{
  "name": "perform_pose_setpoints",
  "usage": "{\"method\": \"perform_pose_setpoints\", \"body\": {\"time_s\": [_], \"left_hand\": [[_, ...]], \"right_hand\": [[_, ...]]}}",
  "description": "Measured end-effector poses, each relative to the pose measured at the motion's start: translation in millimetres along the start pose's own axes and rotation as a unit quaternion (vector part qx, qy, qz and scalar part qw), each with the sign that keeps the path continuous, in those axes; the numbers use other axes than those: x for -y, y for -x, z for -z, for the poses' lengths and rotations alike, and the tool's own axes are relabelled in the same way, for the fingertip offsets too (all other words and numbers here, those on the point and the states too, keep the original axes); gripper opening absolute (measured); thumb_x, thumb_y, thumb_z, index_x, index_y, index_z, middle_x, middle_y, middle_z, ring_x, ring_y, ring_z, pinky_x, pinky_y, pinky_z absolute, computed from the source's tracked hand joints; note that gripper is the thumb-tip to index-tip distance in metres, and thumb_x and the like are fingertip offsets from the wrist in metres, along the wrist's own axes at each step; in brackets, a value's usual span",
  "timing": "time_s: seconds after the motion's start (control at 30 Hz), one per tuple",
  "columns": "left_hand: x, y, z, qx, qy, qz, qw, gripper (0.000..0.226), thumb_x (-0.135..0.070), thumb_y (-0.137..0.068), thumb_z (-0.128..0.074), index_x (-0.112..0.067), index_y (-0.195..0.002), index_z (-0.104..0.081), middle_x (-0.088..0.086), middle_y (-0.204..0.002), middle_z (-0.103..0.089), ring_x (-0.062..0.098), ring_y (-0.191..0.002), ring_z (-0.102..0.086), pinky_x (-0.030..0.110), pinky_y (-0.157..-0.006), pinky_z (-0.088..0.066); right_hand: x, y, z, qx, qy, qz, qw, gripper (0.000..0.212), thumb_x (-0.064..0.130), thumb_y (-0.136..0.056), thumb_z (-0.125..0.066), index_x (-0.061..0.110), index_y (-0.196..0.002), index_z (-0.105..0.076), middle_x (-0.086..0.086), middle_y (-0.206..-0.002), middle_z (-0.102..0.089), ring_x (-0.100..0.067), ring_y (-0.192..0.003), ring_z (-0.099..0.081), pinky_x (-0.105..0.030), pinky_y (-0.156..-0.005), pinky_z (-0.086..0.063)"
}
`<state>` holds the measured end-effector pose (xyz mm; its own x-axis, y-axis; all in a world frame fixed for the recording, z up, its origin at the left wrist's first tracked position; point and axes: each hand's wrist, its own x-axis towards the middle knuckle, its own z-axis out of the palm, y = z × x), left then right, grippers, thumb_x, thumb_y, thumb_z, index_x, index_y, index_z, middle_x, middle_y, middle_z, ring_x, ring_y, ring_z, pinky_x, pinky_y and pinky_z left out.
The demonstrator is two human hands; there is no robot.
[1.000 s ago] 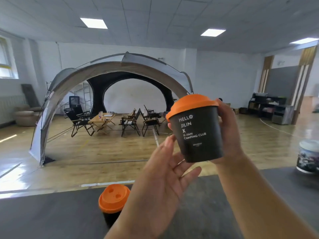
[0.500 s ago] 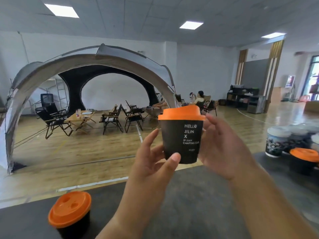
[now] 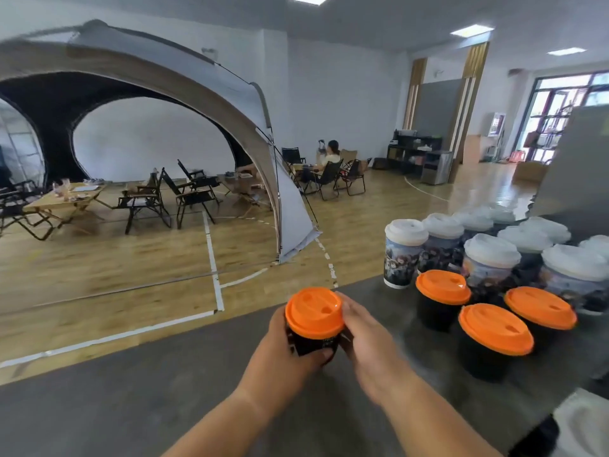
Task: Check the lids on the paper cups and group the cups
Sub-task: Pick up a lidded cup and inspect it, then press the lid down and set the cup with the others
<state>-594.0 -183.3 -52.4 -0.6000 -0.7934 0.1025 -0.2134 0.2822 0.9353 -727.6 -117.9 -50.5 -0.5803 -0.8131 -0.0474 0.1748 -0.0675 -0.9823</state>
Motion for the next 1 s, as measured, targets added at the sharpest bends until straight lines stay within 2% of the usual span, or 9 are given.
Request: {"method": "perform_pose_setpoints", "body": {"time_s": [0.13, 0.3, 0.47, 0.63, 0.7, 0.77, 0.83, 0.87, 1.0], "left_hand": [[-4.8, -60.6, -48.4, 0.0, -0.043, 0.01, 0.999, 0.074, -0.033, -0.07, -0.083, -0.03, -0.131, -0.042, -0.015, -0.118, -0.06, 0.007, -0.112, -0.057, 0.027, -0.097, -0.045], [-8.9, -128.9, -88.1, 0.023, -0.057, -0.01, 0.998, 0.05, -0.02, -0.073, -0.081, -0.025, -0.118, -0.061, -0.01, -0.111, -0.069, 0.007, -0.108, -0.061, 0.014, -0.081, -0.042], [-8.2, -160.4, -106.3, 0.024, -0.062, 0.016, 0.998, 0.06, -0.023, -0.071, -0.082, -0.021, -0.125, -0.057, -0.005, -0.117, -0.067, 0.012, -0.11, -0.059, 0.024, -0.089, -0.041], [-13.2, -160.5, -112.7, 0.032, -0.068, 0.054, 0.996, 0.072, -0.022, -0.073, -0.082, -0.014, -0.135, -0.046, 0.002, -0.127, -0.06, 0.019, -0.119, -0.056, 0.024, -0.088, -0.039], [-14.8, -150.0, -105.7, 0.039, -0.06, 0.082, 0.994, 0.091, -0.022, -0.076, -0.08, -0.013, -0.148, -0.026, 0.005, -0.138, -0.052, 0.021, -0.128, -0.049, 0.025, -0.093, -0.038], [-12.2, -133.6, -88.5, 0.03, -0.043, 0.099, 0.994, 0.099, -0.024, -0.078, -0.079, -0.014, -0.153, -0.014, 0.008, -0.146, -0.044, 0.022, -0.133, -0.044, 0.027, -0.096, -0.04], [-4.9, -110.5, -62.1, 0.018, -0.021, 0.108, 0.994, 0.099, -0.023, -0.08, -0.078, -0.016, -0.153, -0.012, 0.011, -0.15, -0.04, 0.022, -0.136, -0.041, 0.029, -0.1, -0.04], [-0.5, -96.8, -46.0, 0.013, -0.012, 0.11, 0.994, 0.097, -0.023, -0.08, -0.077, -0.016, -0.153, -0.013, 0.012, -0.15, -0.039, 0.022, -0.137, -0.04, 0.031, -0.106, -0.038], [13.1, -39.5, 29.6, -0.01, 0.015, 0.109, 0.994, 0.087, -0.022, -0.082, -0.075, -0.016, -0.151, -0.022, 0.012, -0.147, -0.044, 0.019, -0.132, -0.046, 0.032, -0.108, -0.038]], "right_hand": [[-2.9, -54.8, 35.2, -0.07, 0.021, -0.02, 0.997, 0.031, 0.035, -0.101, -0.046, 0.027, -0.126, -0.063, 0.004, -0.125, -0.065, -0.016, -0.121, -0.056, -0.044, -0.11, -0.04], [4.4, -107.1, 62.3, -0.111, 0.006, -0.046, 0.993, 0.037, 0.033, -0.101, -0.043, 0.019, -0.13, -0.06, -0.004, -0.129, -0.062, -0.018, -0.121, -0.053, -0.04, -0.108, -0.04], [7.6, -126.2, 76.7, -0.126, -0.025, -0.042, 0.991, 0.037, 0.03, -0.104, -0.04, 0.021, -0.138, -0.052, 0.004, -0.125, -0.054, -0.014, -0.118, -0.046, -0.031, -0.102, -0.034], [-4.1, -123.4, 81.1, -0.16, -0.037, -0.059, 0.985, 0.052, 0.046, -0.089, -0.044, 0.027, -0.138, -0.051, -0.001, -0.139, -0.053, -0.021, -0.127, -0.049, -0.044, -0.111, -0.037], [-2.1, -109.6, 80.4, -0.185, -0.043, -0.072, 0.979, 0.046, 0.039, -0.095, -0.045, 0.023, -0.138, -0.05, -0.003, -0.124, -0.058, -0.02, -0.111, -0.054, -0.039, -0.099, -0.044], [-4.7, -95.3, 77.9, -0.209, -0.055, -0.085, 0.973, 0.043, 0.027, -0.101, -0.044, 0.017, -0.143, -0.043, -0.006, -0.125, -0.055, -0.022, -0.114, -0.053, -0.038, -0.097, -0.044], [-5.8, -77.2, 65.9, -0.219, -0.082, -0.094, 0.968, 0.044, 0.02, -0.101, -0.045, 0.013, -0.144, -0.04, -0.011, -0.136, -0.05, -0.026, -0.125, -0.049, -0.042, -0.107, -0.04], [-5.1, -67.5, 55.3, -0.211, -0.097, -0.093, 0.968, 0.04, 0.018, -0.101, -0.045, 0.012, -0.14, -0.044, -0.012, -0.131, -0.051, -0.025, -0.12, -0.051, -0.041, -0.106, -0.04], [-4.4, -33.3, -12.3, -0.154, -0.142, -0.097, 0.973, 0.015, 0.017, -0.101, -0.046, 0.013, -0.114, -0.054, -0.008, -0.109, -0.06, -0.018, -0.099, -0.058, -0.032, -0.085, -0.045]]}}
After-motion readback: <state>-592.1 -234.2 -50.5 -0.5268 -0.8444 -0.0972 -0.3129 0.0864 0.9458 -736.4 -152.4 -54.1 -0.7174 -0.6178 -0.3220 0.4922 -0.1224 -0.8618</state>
